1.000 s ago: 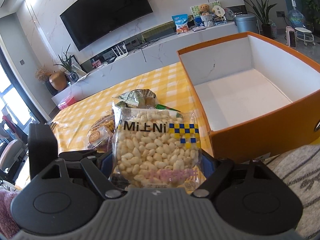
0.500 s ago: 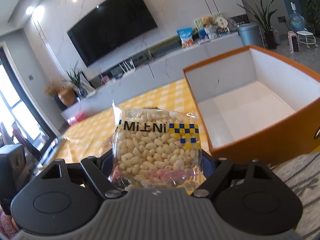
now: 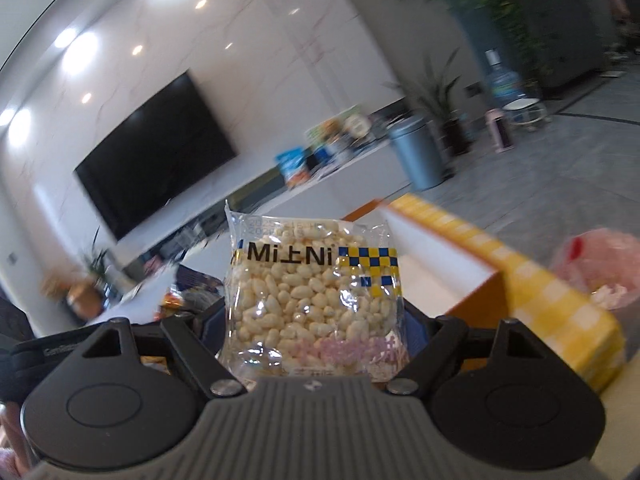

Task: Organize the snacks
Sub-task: 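Carry both bags over the orange box and release the chip bag from the left gripper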

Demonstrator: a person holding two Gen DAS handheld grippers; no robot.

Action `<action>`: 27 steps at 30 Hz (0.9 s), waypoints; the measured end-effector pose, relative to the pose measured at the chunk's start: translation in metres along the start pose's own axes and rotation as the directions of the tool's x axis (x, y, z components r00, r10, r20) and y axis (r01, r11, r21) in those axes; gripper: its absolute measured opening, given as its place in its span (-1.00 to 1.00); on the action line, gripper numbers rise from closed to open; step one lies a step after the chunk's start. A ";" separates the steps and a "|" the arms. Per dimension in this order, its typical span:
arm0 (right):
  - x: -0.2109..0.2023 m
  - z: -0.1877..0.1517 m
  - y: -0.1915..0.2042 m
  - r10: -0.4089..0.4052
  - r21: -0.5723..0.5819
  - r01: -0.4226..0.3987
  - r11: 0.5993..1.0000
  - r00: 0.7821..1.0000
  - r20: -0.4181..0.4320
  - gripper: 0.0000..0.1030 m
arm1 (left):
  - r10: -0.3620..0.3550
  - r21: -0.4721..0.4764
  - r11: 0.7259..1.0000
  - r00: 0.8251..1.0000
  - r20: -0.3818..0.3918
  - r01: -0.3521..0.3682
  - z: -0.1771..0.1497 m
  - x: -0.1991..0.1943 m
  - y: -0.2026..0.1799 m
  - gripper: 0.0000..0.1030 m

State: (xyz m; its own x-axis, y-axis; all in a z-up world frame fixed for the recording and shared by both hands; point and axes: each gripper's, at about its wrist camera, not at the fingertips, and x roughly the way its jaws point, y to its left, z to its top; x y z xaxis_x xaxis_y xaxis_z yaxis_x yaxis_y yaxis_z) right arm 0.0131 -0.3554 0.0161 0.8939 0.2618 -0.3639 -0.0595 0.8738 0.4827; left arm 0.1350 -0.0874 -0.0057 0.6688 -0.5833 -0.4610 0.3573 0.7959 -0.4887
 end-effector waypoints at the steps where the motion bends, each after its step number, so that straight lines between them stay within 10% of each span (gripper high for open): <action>1: -0.003 0.001 -0.003 -0.013 0.003 0.013 1.000 1.000 0.013 0.57 | -0.010 -0.022 1.000 1.000 -0.020 0.010 0.003 0.012 0.001 0.15; 14: 0.014 -0.005 -0.016 -0.013 0.048 0.014 0.999 1.000 -0.022 0.57 | 0.144 0.161 0.981 0.964 -0.224 -0.109 -0.004 0.096 -0.006 0.06; 27: 0.029 -0.003 -0.016 -0.033 0.027 0.035 0.999 0.997 -0.068 0.57 | 0.214 0.343 0.927 0.966 -0.147 -0.154 -0.028 0.078 -0.027 0.13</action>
State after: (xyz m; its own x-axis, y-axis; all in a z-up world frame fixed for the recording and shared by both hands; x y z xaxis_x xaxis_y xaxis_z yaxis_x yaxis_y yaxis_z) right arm 0.0386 -0.3608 -0.0043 0.8628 0.2601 -0.4334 -0.0159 0.8710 0.4911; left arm 0.1589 -0.1594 -0.0491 0.6267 -0.4164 -0.6587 0.4523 0.8827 -0.1277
